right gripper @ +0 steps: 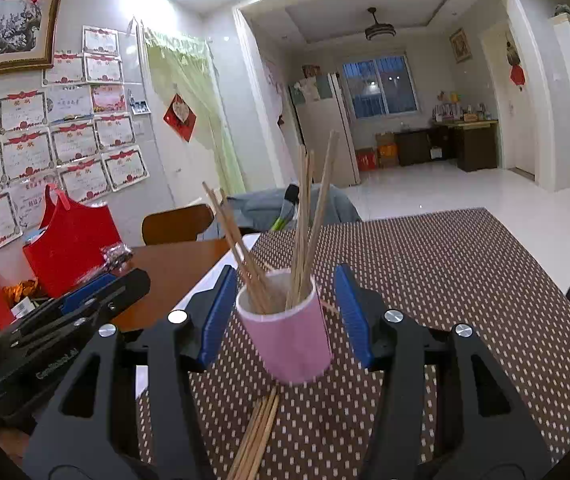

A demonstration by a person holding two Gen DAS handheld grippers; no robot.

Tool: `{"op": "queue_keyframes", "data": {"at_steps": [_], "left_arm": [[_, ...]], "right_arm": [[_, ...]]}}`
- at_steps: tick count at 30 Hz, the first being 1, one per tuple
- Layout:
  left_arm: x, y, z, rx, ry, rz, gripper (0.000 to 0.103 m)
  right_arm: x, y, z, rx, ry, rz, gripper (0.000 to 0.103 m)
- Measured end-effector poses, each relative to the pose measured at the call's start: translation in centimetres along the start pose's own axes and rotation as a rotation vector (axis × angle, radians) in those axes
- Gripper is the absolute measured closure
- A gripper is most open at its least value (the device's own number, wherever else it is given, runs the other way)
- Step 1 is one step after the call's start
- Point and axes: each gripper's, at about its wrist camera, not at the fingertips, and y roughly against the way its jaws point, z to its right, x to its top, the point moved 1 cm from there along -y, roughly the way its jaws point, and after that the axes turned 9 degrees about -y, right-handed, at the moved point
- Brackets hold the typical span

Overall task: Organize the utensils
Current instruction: 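Move both grippers back toward the loose chopsticks on the cloth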

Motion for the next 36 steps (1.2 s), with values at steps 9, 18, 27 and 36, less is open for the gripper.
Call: {"op": "queue_keyframes", "data": {"at_steps": [9, 18, 27, 36], "left_arm": [[-3.9, 1.8, 2.3, -0.054, -0.062, -0.202, 0.051], [-9.0, 1.6, 3.9, -0.109, -0.081, -0.435, 0.051], [-12.5, -0.1, 4.3, -0.140, -0.089, -0.641, 0.051], [-12.9, -0.7, 4.2, -0.110, -0.107, -0.671, 0.051]], "right_arm": [[-2.9, 2.8, 0.5, -0.028, -0.008, -0.117, 0.052], [-6.9, 3.6, 2.0, -0.068, -0.032, -0.283, 0.051], [-9.4, 3.4, 3.6, -0.087, -0.065, -0.377, 0.049], [-10.1, 2.8, 4.6, -0.077, -0.088, -0.402, 0.047]]}}
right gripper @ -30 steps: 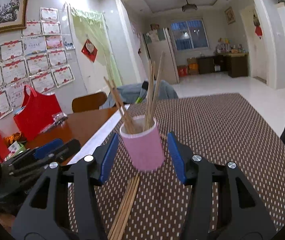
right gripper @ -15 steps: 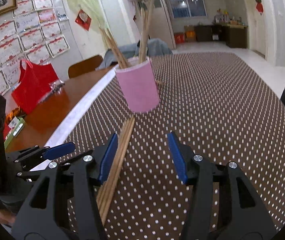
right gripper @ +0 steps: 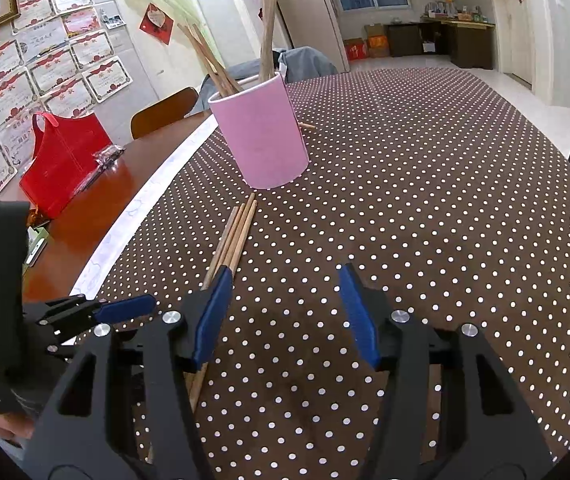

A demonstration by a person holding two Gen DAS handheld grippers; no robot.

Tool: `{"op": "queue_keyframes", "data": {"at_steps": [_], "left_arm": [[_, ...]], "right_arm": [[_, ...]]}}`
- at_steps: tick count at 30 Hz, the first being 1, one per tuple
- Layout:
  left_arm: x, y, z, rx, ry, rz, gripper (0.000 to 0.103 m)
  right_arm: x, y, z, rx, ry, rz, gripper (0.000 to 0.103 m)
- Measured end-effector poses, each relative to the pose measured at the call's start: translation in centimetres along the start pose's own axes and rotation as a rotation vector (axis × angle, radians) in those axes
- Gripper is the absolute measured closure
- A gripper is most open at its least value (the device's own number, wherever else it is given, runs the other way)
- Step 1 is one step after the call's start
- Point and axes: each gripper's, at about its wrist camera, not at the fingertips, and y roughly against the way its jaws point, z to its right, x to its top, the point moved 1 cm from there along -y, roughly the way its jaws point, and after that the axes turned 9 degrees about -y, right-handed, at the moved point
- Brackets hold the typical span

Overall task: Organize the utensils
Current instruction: 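Move both grippers back toward the loose chopsticks on the cloth, then pinch one chopstick with the left gripper while the right gripper pinches another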

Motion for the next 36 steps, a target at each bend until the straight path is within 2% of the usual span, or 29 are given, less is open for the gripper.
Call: {"op": "queue_keyframes", "data": {"at_steps": [6, 8, 13, 14, 17, 18, 19, 23, 30, 36], "left_arm": [[0.7, -0.2, 0.6, 0.034, -0.047, -0.019, 0.051], [1.1, -0.9, 0.8, 0.048, -0.059, -0.047, 0.051], [2.4, -1.7, 0.1, 0.026, -0.038, -0.069, 0.054], [2.7, -1.9, -0.1, 0.019, -0.033, -0.070, 0.057], [3.5, -2.2, -0.5, 0.018, -0.030, -0.078, 0.074], [3.7, -2.3, -0.6, 0.019, -0.033, -0.076, 0.088], [3.8, -2.4, -0.7, 0.015, -0.032, -0.076, 0.096], [3.6, -2.3, -1.5, -0.023, 0.014, -0.061, 0.097], [2.4, -1.1, -3.0, -0.017, 0.065, 0.009, 0.097], [2.0, -0.4, -4.1, -0.019, 0.090, 0.034, 0.097]], "right_arm": [[0.1, -0.7, 0.3, 0.012, -0.011, -0.016, 0.046], [0.1, -1.0, 0.4, 0.016, -0.013, -0.022, 0.046], [0.2, -1.2, 0.4, 0.015, -0.013, -0.036, 0.046], [0.3, -1.3, 0.4, 0.015, -0.013, -0.041, 0.046], [0.5, -1.6, 0.5, 0.005, -0.011, -0.051, 0.046], [0.6, -1.8, 0.5, 0.004, -0.012, -0.058, 0.046], [0.7, -2.1, 0.5, 0.001, -0.014, -0.070, 0.046], [1.0, -3.2, 0.2, -0.012, -0.017, -0.121, 0.046], [0.7, -5.2, -1.6, -0.062, 0.037, -0.165, 0.046], [0.6, -6.6, -3.3, -0.134, 0.105, -0.180, 0.046]]}}
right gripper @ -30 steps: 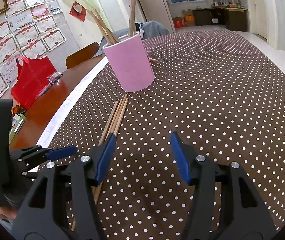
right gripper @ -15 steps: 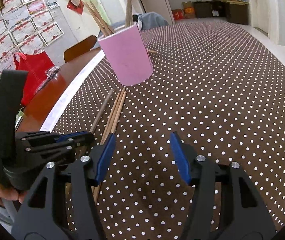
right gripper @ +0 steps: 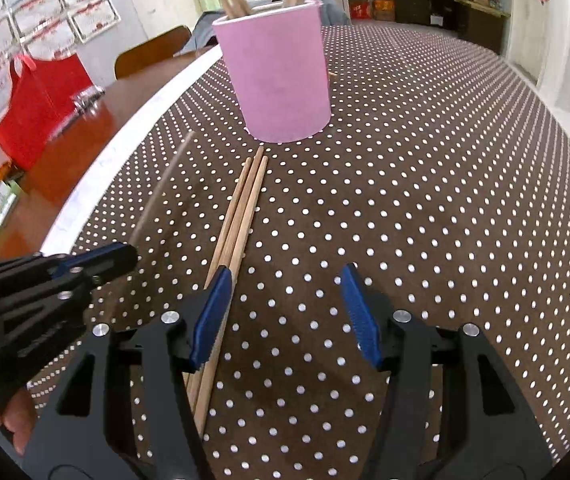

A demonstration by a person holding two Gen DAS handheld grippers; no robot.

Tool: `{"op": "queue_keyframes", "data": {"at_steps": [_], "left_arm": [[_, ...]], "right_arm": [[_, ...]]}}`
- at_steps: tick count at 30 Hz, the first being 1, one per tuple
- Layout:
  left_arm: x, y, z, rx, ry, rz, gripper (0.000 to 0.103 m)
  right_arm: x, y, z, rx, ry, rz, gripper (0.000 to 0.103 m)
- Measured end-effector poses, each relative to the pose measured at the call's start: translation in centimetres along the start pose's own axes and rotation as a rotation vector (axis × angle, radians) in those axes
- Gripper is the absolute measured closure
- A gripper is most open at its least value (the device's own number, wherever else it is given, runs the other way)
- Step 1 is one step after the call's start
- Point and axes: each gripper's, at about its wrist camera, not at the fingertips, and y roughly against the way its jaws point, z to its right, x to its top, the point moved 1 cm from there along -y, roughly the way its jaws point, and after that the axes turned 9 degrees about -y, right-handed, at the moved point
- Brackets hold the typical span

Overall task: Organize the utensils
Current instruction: 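Pinch one chopstick with the left gripper while the right gripper pinches another, then lift both chopsticks and lower them into the pink cup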

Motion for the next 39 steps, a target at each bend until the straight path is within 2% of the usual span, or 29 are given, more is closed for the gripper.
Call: {"op": "queue_keyframes", "data": {"at_steps": [8, 19, 20, 22, 23, 24, 27, 34, 39], "left_arm": [[-0.3, -0.1, -0.3, -0.013, -0.004, 0.002, 0.097], [-0.3, -0.1, -0.8, -0.016, 0.002, 0.005, 0.097], [-0.3, -0.1, -0.8, -0.016, 0.002, 0.005, 0.097], [-0.2, 0.0, -0.9, -0.015, 0.001, 0.008, 0.097], [-0.2, 0.0, -1.0, -0.014, 0.001, 0.009, 0.097], [-0.2, 0.1, -1.0, -0.013, 0.001, 0.011, 0.097], [-0.1, 0.6, -0.8, -0.013, -0.001, 0.029, 0.097], [0.3, 3.6, 0.5, -0.019, -0.030, 0.146, 0.097], [0.8, 5.7, 1.8, -0.040, -0.056, 0.227, 0.097]], "right_arm": [[0.4, -0.7, -1.8, -0.104, 0.061, 0.011, 0.046], [1.1, -2.0, -3.4, -0.125, 0.116, -0.054, 0.047], [1.3, -2.1, -3.4, -0.124, 0.118, -0.061, 0.050], [1.8, -2.2, -3.3, -0.119, 0.120, -0.077, 0.063], [2.1, -2.3, -3.3, -0.119, 0.122, -0.084, 0.073], [2.4, -2.4, -3.3, -0.116, 0.124, -0.096, 0.077], [3.0, -2.5, -2.7, -0.090, 0.117, -0.127, 0.091], [3.5, -1.9, 0.6, 0.104, 0.007, -0.178, 0.096], [3.1, -0.8, 2.0, 0.153, -0.025, -0.147, 0.097]]}}
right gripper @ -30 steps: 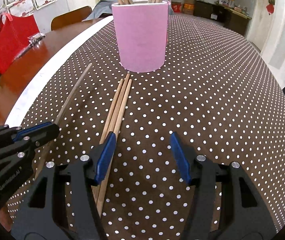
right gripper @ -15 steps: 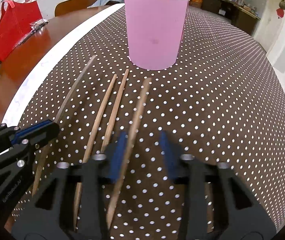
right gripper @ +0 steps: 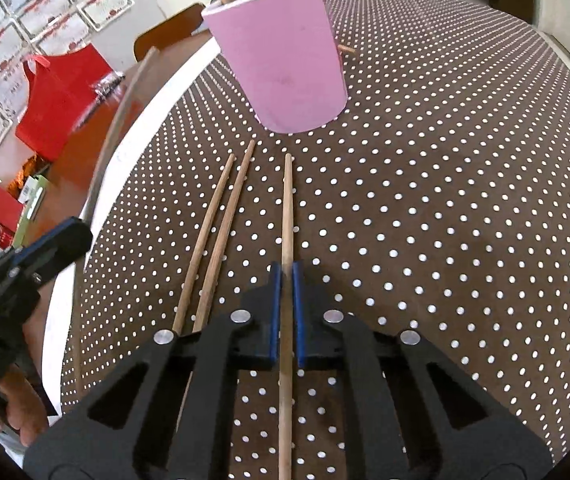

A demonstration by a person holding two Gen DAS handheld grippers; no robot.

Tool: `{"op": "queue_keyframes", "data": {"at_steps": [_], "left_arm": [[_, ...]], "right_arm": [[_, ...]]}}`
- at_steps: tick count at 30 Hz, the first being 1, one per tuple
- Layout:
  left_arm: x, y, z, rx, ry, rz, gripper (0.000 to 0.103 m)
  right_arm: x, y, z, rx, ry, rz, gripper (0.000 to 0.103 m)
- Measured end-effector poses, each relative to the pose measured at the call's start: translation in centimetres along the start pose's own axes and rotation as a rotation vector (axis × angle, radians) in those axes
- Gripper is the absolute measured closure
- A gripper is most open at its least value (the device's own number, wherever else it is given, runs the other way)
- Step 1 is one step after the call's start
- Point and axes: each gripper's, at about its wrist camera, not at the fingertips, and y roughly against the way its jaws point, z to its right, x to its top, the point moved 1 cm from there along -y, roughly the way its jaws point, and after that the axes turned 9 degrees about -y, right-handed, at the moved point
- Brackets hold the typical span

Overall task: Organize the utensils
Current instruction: 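Lift both chopsticks and lower them into the pink cup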

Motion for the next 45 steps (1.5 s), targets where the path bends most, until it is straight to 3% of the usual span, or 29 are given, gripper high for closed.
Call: {"op": "queue_keyframes", "data": {"at_steps": [13, 17, 23, 28, 38, 45], "left_arm": [[2.7, 3.3, 2.4, -0.065, -0.032, 0.207, 0.097], [4.6, 4.3, 3.0, -0.122, -0.056, 0.279, 0.097], [7.7, 5.1, 3.0, -0.144, -0.085, 0.400, 0.097], [10.4, 4.9, 2.6, -0.153, -0.064, 0.522, 0.097], [14.8, 2.7, 0.6, -0.140, 0.044, 0.678, 0.097], [16.0, 0.8, 0.2, -0.080, 0.063, 0.796, 0.097]], "right_arm": [[0.1, 9.3, -0.3, 0.178, 0.038, 0.301, 0.097], [1.6, 10.7, -1.1, 0.216, 0.048, 0.358, 0.097], [4.0, 14.0, -1.5, 0.258, 0.063, 0.466, 0.097], [6.2, 15.1, -1.8, 0.262, 0.075, 0.541, 0.097], [10.2, 16.0, -3.3, 0.263, 0.115, 0.656, 0.097], [12.6, 15.0, -3.9, 0.269, 0.121, 0.707, 0.097]]}}
